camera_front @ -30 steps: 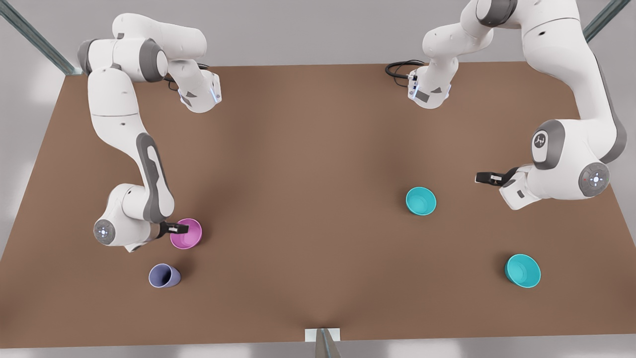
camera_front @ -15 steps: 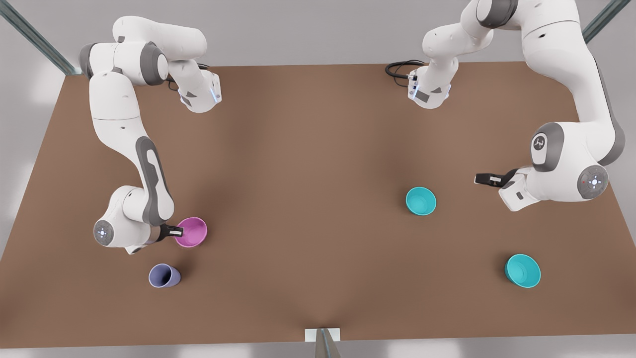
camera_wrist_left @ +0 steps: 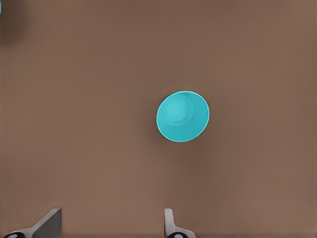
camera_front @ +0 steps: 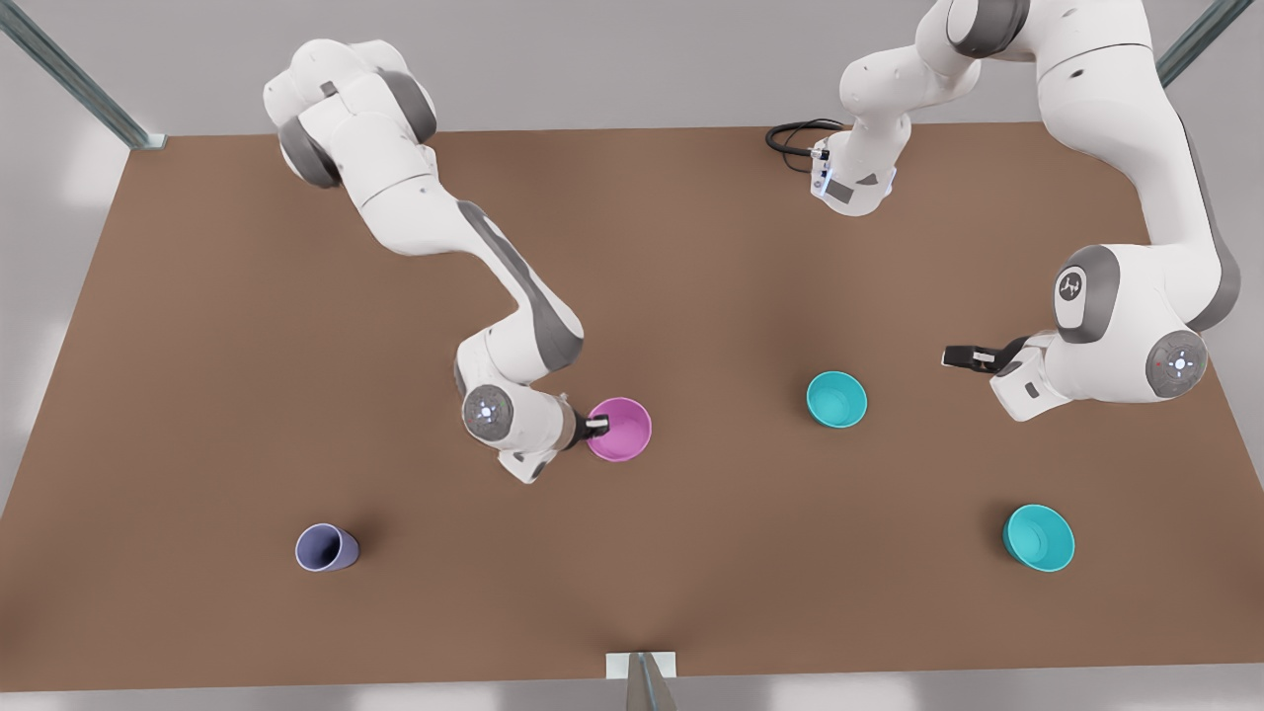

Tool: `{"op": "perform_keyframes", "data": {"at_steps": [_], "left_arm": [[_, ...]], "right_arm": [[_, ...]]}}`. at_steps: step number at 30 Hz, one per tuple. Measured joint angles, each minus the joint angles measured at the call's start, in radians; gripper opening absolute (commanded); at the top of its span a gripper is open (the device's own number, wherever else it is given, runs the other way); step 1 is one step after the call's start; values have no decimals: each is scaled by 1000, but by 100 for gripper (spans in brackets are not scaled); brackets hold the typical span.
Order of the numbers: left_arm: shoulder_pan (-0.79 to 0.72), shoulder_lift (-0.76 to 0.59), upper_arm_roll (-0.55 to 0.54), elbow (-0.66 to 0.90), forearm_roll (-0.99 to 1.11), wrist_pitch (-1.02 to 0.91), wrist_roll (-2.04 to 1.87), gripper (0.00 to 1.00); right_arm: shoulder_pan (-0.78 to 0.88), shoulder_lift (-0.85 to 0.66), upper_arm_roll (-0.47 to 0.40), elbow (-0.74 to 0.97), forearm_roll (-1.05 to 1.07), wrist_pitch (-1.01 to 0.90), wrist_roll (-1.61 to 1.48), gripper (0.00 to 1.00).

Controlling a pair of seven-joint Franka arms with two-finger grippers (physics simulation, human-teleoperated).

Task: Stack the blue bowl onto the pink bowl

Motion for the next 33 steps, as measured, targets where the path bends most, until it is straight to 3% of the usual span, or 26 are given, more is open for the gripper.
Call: {"op": "perform_keyframes", "data": {"at_steps": [4, 9, 10, 11, 17, 20, 24, 26, 28, 29, 31, 33], "left_arm": [[-5, 7, 0, 2, -23, 3, 0, 100], [-31, 111, -1, 9, -104, 84, 0, 100], [-42, 143, -2, 9, -110, 109, 0, 100], [-47, 177, -2, 8, -109, 136, 0, 100], [-66, 294, 5, -40, -95, 280, 1, 100], [-91, 261, 13, -188, -95, 373, 3, 100], [-97, 269, 16, -227, -96, 462, 4, 100], [-100, 281, 17, -247, -96, 491, 5, 100], [-108, 290, 17, -256, -96, 512, 6, 100], [-112, 292, 17, -259, -96, 520, 6, 87], [-118, 293, 17, -260, -96, 532, 6, 51], [-120, 294, 17, -261, -96, 541, 6, 44]], "right_arm": [[80, 91, -1, 71, -60, 27, 202, 21], [94, 165, 0, 108, -88, 65, 403, 21], [93, 169, 0, 111, -90, 70, 437, 44], [91, 172, 0, 116, -90, 73, 470, 100], [40, 139, 1, 153, -90, 82, 630, 100], [-115, 79, 2, 157, -96, -5, 633, 100], [-412, 3, -11, 159, -227, -190, 468, 100], [-452, -128, -7, 159, -340, -283, 378, 100], [-430, -355, -9, 70, -406, -374, 298, 100], [-437, -485, -10, -2, -418, -411, 262, 100], [-449, -657, -11, -133, -429, -466, 195, 100], [-457, -643, -13, -159, -429, -506, 136, 100]]}}
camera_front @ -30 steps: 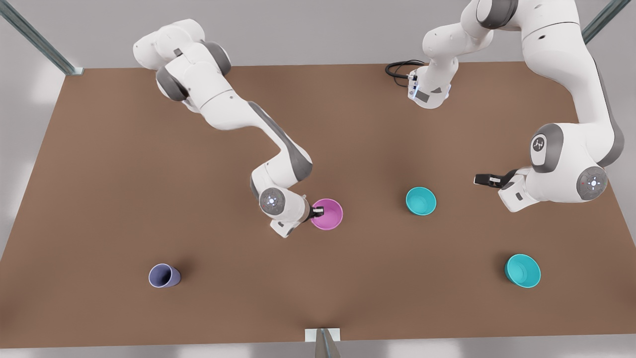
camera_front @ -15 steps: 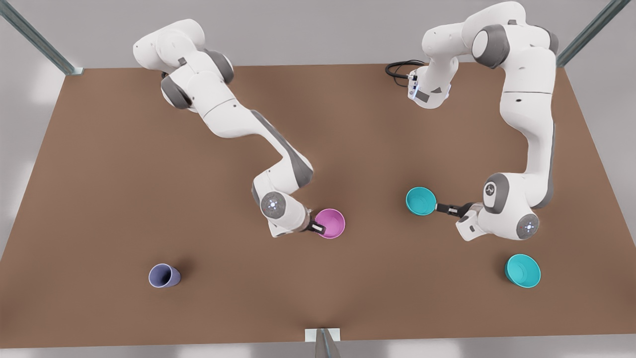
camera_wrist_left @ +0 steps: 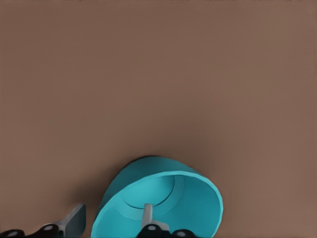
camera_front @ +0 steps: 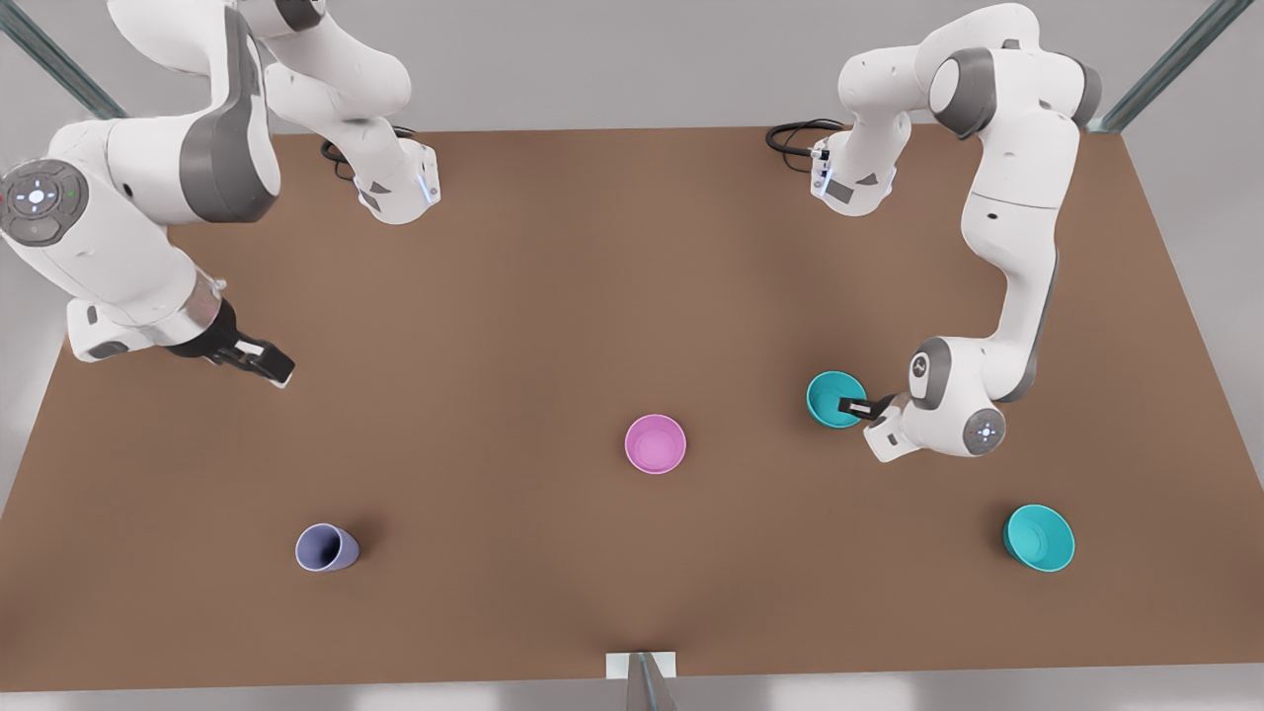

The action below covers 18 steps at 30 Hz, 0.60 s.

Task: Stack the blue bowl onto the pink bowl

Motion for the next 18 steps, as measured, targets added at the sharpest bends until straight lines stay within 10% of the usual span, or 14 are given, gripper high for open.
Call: {"op": "perform_keyframes", "data": {"at_steps": [5, 12, 18], "left_arm": [[1, 8, 0, 1, 2, 14, -1, 21], [-88, -109, -5, 42, -18, 15, -57, 21], [-380, 216, -4, 719, 18, -134, -253, 21]], "right_arm": [[-30, 56, -1, 21, 2, -58, -123, 100], [-55, 74, 1, 26, 36, -110, -242, 100], [-59, 77, 1, 26, 41, -122, -311, 100]]}}
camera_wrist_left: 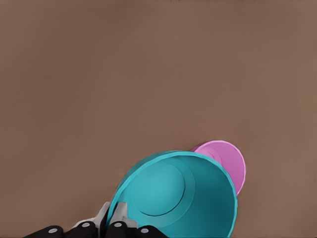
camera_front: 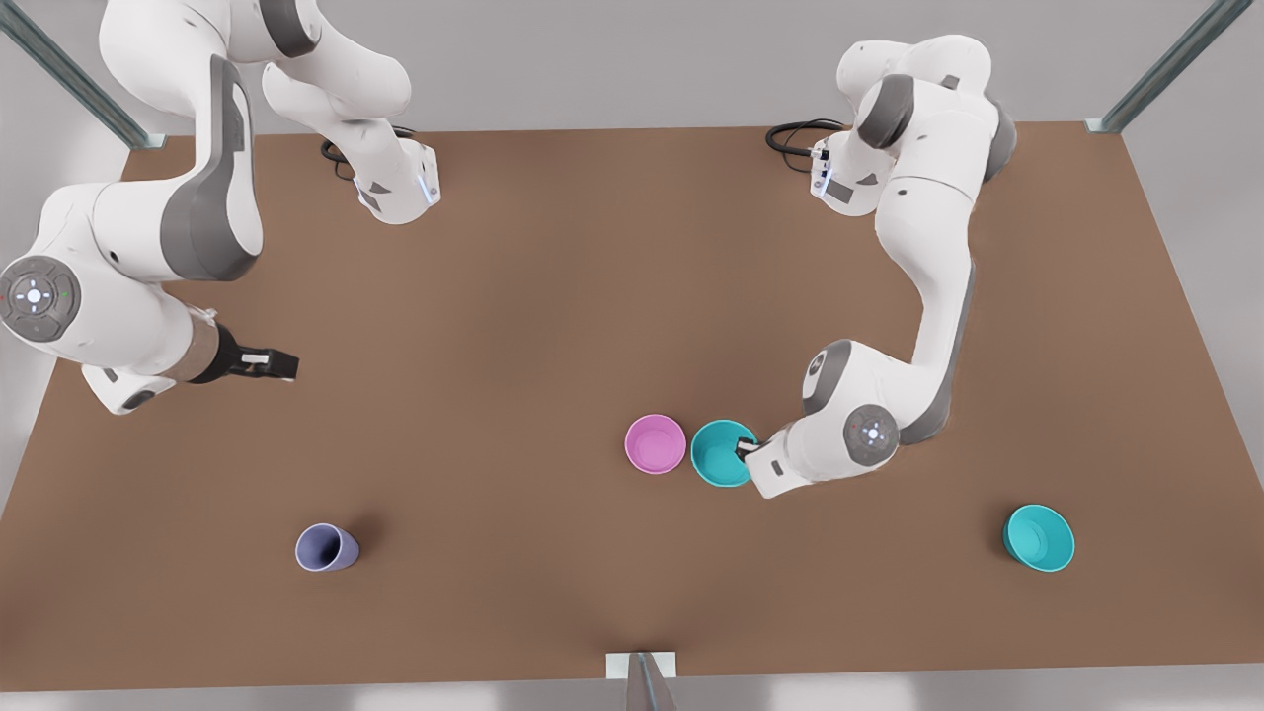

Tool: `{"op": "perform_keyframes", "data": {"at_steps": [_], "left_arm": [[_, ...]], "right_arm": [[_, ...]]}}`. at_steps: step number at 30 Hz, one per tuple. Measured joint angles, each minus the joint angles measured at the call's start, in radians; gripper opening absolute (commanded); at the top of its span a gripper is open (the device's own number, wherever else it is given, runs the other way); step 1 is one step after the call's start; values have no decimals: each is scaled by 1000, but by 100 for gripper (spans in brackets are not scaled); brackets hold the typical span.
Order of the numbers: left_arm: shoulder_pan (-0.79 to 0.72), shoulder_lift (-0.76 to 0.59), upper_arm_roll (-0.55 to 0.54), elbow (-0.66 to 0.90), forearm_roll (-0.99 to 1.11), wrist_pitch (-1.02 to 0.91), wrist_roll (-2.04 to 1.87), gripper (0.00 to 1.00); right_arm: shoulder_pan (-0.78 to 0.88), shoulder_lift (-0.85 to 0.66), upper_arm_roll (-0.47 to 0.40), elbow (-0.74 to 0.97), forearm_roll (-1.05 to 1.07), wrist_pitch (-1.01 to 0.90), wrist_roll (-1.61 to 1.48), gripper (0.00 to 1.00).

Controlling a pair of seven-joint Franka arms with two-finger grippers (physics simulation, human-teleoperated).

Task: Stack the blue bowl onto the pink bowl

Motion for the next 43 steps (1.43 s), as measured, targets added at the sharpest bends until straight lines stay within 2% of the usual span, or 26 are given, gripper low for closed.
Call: {"op": "perform_keyframes", "data": {"at_steps": [4, 24, 25, 26, 30, 34, 37, 38, 39, 41, 43], "left_arm": [[-65, 66, 0, 78, 12, -16, -118, 21], [-125, 152, -7, 75, -32, -29, -451, 21], [-125, 154, -8, 75, -32, -29, -460, 43], [-125, 155, -7, 75, -34, -29, -467, 100], [-106, 136, -1, 75, -59, -42, -482, 100], [66, -121, 4, 77, 55, -274, -498, 100], [183, -219, 3, 80, 134, -422, -473, 100], [216, -271, 9, 48, 150, -458, -456, 100], [228, -384, 26, -78, 164, -473, -433, 100], [186, -538, 91, -224, 178, -487, -387, 100], [172, -589, 113, -262, 181, -498, -345, 100]], "right_arm": [[-6, 4, 0, 0, 1, -4, -35, 100], [-18, 22, 0, 2, 13, -4, -132, 100], [-18, 22, 0, 2, 14, -4, -135, 100], [-18, 24, 0, 3, 15, -4, -137, 100], [-18, 27, 0, 4, 17, -4, -146, 100], [-19, 28, 0, 5, 18, -3, -153, 100], [-22, 28, 0, 5, 18, -3, -159, 100], [-22, 28, 0, 6, 18, -3, -161, 100], [-23, 28, 0, 6, 18, -3, -162, 100], [-23, 28, 0, 6, 18, -3, -165, 100], [-23, 28, 0, 7, 18, -3, -167, 100]]}}
